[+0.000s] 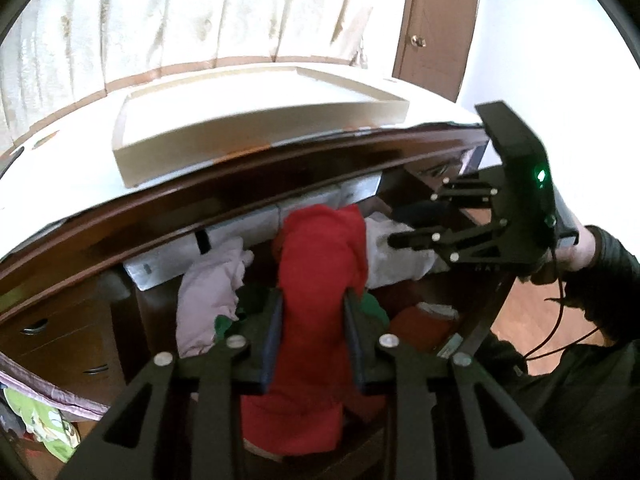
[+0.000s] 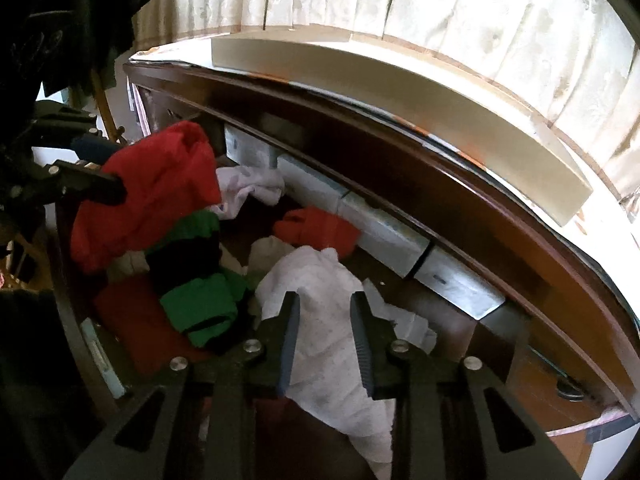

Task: Take underwear out of drawer
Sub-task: 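Close the left gripper on the red sock while the right gripper closes on the white dotted garment, then lift the red sock with the left gripper while the right gripper lifts the white garment toward the tray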

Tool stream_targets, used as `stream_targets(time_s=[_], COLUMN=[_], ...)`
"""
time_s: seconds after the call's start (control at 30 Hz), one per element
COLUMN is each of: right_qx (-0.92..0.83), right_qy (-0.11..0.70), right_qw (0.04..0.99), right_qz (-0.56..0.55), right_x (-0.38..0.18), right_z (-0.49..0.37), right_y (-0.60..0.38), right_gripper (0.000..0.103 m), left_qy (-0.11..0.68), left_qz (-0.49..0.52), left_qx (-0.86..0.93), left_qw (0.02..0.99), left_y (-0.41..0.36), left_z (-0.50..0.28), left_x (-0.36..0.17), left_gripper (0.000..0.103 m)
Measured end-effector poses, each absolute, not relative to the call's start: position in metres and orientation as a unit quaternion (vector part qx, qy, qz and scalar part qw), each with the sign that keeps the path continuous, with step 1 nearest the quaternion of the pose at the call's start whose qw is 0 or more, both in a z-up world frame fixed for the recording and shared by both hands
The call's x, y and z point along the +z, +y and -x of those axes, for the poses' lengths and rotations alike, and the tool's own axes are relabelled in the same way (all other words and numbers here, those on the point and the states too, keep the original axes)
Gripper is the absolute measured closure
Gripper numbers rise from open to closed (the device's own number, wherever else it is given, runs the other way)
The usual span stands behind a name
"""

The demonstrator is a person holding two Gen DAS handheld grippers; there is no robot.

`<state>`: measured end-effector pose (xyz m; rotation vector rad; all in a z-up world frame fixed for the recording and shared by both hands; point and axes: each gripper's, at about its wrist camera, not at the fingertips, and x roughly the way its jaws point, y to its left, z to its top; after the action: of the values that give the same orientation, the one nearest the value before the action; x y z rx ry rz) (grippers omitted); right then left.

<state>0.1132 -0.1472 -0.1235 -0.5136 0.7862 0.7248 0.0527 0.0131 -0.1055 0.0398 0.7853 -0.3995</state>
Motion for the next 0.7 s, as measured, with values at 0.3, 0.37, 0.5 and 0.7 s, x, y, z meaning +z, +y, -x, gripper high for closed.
stream_targets(time_s=[0.3,0.37,0.5,0.7], right_qx=[0.335,0.328,0.335,0.350], right_qy=[0.390,0.402,0.426,0.416], right_qw=[0.807,0.799,0.776,0.777], right_qz=[0.292,0.305,0.323,0.317], right_x=[-0.134,-0.140,-0.152,-0.145], right_z=[-0.121,-0.127,-0.131,-0.121], right_y=[-0.132,-0.127,-0.120,-0.123], right_gripper=[0.041,0.041,0.055,0.072], left_qy=[0.356,0.355,0.353,0.342], left_qz=[-0.008,-0.010,-0.005,0.005], left_qx=[-0.199,-0.198,-0.195,-0.182], left_qw=[0.913,0.914,0.915,0.922], left_y=[0.019,0.018,0.021,0.025], left_z=[-0.050,-0.051,-0.051,-0.051], left_x=[-0.089,-0.089,-0.087,-0.083], left_gripper=[0.077,0.077,0.077,0.077])
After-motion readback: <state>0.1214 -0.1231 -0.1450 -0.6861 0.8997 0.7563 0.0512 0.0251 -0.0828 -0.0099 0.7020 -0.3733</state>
